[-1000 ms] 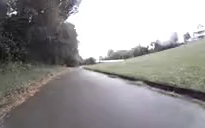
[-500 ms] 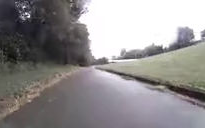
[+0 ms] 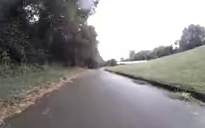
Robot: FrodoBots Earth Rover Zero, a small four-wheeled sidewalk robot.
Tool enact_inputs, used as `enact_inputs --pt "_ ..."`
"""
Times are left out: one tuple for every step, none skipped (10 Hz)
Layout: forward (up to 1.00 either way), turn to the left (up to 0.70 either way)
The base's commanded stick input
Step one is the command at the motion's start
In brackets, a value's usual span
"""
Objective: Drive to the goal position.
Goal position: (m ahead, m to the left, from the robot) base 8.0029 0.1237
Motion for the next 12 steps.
enact_inputs --pt "1.00 0.02" --pt "1.00 0.01" --pt "1.00 -0.01" --pt "1.00 -0.02" --pt "1.00 -0.05" --pt "1.00 -0.10" --pt "1.00 -0.14" --pt "1.00 -0.10" --pt "1.00 -0.05" --pt "1.00 -0.02" --pt "1.00 -0.01" --pt "1.00 -0.04"
